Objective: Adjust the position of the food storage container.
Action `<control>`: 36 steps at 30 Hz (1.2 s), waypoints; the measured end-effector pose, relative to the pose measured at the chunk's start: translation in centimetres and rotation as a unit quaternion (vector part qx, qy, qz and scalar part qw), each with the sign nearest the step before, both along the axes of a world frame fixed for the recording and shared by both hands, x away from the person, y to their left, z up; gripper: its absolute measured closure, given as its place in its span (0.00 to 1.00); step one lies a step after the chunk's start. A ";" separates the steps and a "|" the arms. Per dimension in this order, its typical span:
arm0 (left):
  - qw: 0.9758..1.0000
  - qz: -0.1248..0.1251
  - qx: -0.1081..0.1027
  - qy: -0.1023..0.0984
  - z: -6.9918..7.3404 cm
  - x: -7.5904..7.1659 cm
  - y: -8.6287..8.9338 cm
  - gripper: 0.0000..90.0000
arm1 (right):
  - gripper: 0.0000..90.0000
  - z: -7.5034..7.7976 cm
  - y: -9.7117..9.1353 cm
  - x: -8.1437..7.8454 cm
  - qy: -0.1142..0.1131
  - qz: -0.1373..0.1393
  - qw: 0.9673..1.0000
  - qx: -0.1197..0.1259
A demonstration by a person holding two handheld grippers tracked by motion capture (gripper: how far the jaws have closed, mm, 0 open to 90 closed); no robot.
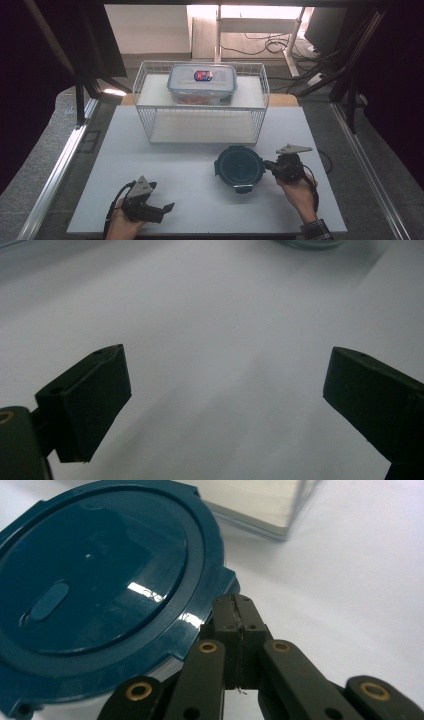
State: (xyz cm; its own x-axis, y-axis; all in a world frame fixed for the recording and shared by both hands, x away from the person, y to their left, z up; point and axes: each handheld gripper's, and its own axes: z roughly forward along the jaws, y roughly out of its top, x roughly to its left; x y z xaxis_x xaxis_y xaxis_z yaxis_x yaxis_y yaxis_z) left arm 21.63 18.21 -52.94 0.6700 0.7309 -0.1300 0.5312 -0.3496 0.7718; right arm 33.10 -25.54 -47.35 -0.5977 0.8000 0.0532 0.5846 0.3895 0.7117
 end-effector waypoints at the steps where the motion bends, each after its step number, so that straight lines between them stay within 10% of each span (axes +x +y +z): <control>1: 1.000 0.000 0.000 0.000 0.0 0.0 0.0 0.05 | 0.99 0.0 0.3 -0.2 0.001 0.004 1.000 0.000; 17: 1.000 -0.002 0.001 0.000 0.0 0.1 -0.1 0.05 | 0.99 0.0 3.9 -1.4 -0.006 0.052 0.999 0.010; 36: 1.000 -0.002 0.004 0.004 -0.1 0.1 0.0 0.05 | 0.99 -1.4 6.2 4.7 0.011 0.048 0.999 0.023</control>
State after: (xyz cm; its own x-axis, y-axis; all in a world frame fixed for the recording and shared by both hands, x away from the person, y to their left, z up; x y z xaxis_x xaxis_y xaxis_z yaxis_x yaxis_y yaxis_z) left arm 21.77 18.20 -53.04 0.6714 0.7296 -0.1299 0.5365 -0.3576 0.7644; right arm 37.82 -19.35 -48.80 -0.6704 0.7349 0.1023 0.5616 0.4125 0.7173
